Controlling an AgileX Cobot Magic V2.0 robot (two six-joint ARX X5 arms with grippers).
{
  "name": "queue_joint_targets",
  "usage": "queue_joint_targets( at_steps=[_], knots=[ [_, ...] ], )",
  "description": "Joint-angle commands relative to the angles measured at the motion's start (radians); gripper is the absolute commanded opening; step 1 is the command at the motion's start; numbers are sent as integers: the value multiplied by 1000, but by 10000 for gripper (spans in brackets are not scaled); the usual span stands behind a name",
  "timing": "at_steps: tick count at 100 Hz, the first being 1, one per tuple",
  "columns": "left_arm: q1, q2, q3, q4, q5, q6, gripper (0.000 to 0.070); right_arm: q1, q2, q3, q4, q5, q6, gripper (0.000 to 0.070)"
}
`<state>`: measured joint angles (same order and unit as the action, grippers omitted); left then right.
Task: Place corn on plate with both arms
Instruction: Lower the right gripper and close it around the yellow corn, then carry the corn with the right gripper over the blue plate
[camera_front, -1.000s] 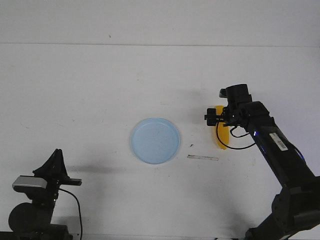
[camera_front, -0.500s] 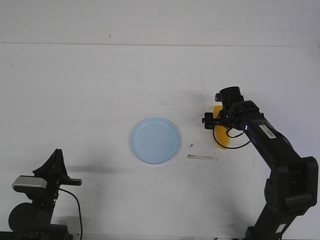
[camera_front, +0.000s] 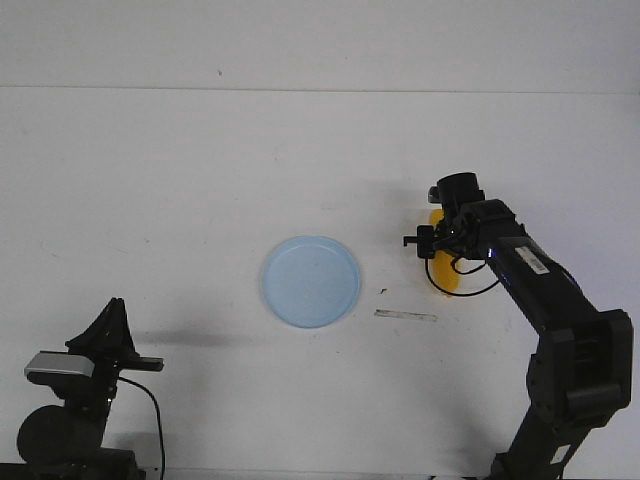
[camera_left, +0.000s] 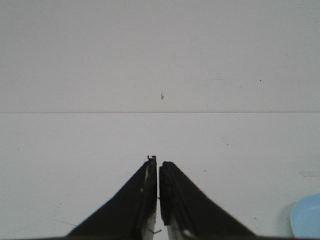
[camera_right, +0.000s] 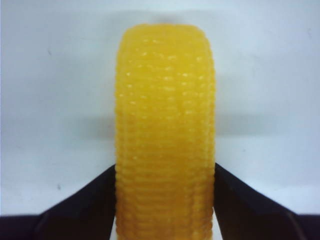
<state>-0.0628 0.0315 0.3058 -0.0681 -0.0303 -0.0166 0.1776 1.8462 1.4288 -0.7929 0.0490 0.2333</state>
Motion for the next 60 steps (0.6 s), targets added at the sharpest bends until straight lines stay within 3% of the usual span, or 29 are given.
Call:
queue_joint_targets(
  at_steps=[1,11,35,60],
  knots=[
    [1,-2,9,13,-5,8,1,11,-20,55,6,-5,4,306],
    [1,-2,9,13,-5,8,1,38,-40,99,8,-59,5,306],
    [1,-2,9,13,-5,8,1,153,-32,122,53,-316,6,306],
    [1,-2,9,13,-5,8,1,333,31,122,131,-348,13,306]
  ],
)
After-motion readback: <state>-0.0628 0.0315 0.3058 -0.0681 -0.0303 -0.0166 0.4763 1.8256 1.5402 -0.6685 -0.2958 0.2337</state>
